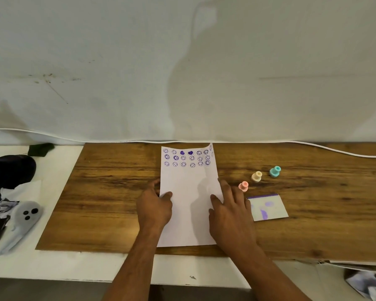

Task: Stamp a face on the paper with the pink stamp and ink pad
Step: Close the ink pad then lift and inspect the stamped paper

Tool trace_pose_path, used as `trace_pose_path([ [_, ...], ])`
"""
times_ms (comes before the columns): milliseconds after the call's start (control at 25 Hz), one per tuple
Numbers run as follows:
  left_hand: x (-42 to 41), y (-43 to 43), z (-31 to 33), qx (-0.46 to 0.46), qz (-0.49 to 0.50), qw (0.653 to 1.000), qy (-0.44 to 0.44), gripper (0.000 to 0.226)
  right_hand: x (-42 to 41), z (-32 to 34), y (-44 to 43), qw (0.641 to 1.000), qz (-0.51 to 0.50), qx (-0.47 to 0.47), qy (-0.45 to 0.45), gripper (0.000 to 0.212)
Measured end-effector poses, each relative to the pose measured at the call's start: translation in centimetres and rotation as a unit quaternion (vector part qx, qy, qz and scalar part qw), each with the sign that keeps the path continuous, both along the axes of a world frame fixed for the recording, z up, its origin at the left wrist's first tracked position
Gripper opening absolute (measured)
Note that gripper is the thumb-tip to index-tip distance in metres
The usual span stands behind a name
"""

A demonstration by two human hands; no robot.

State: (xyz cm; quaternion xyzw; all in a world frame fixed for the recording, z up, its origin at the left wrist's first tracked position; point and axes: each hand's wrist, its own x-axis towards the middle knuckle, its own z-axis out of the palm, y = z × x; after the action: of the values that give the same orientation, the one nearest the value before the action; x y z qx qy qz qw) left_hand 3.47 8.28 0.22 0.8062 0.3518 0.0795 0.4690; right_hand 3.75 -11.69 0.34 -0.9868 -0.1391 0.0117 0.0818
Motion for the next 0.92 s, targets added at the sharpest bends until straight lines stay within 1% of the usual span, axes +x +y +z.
trace_pose_path([
  [80, 0.1, 0.0, -0.1, 0.020, -0.004, 1.000, 0.005, 0.041, -0.1, -0.1, 0.2, 1.000, 0.008, -0.004, 0.003, 0.059],
  [120, 0.2, 0.0, -0.1, 0.025, -0.003, 1.000, 0.007, 0.042, -0.2, -0.1, 0.3, 1.000, 0.018, -0.010, 0.020, 0.064],
  [160, 0.2, 0.0, -0.2, 0.028, -0.003, 1.000, 0.008, 0.043, -0.3, -0.2, 0.4, 0.998, 0.033, -0.011, 0.044, 0.066],
  [240, 0.2, -0.2, -0.1, 0.040, -0.007, 0.999, 0.011, 0.046, -0.3, -0.6, 0.4, 0.994, 0.047, 0.002, 0.095, 0.062],
  [320, 0.0, -0.4, -0.1, 0.102, -0.038, 0.994, 0.016, 0.054, -0.1, -0.6, 0.2, 0.993, 0.052, 0.006, 0.109, 0.061],
  [400, -0.4, -0.7, -0.2, 0.208, -0.101, 0.972, 0.040, 0.062, -0.1, -0.3, 0.1, 0.992, 0.054, 0.007, 0.113, 0.061],
  [440, -0.5, -0.8, -0.3, 0.245, -0.132, 0.959, 0.050, 0.062, 0.0, -0.2, 0.2, 0.992, 0.054, 0.006, 0.116, 0.061],
  [480, -0.7, -0.8, -0.6, 0.262, -0.161, 0.950, 0.054, 0.058, 0.0, -0.3, 0.2, 0.992, 0.052, 0.006, 0.119, 0.062],
  [560, -0.9, -0.9, -1.3, 0.255, -0.205, 0.944, 0.048, 0.048, 0.0, -0.6, 0.2, 0.991, 0.048, 0.009, 0.123, 0.062],
  [640, -1.1, -0.8, -1.9, 0.248, -0.212, 0.944, 0.044, 0.044, 0.1, -0.6, 0.2, 0.991, 0.045, 0.016, 0.125, 0.063],
  [800, -1.0, -0.9, -2.1, 0.254, -0.209, 0.943, 0.048, 0.045, 0.2, -0.5, -0.1, 0.990, 0.044, 0.031, 0.128, 0.062],
  [920, -1.0, -1.3, -1.4, 0.264, -0.219, 0.936, 0.077, 0.047, 0.6, -0.1, -0.2, 0.990, 0.038, 0.039, 0.129, 0.061],
])
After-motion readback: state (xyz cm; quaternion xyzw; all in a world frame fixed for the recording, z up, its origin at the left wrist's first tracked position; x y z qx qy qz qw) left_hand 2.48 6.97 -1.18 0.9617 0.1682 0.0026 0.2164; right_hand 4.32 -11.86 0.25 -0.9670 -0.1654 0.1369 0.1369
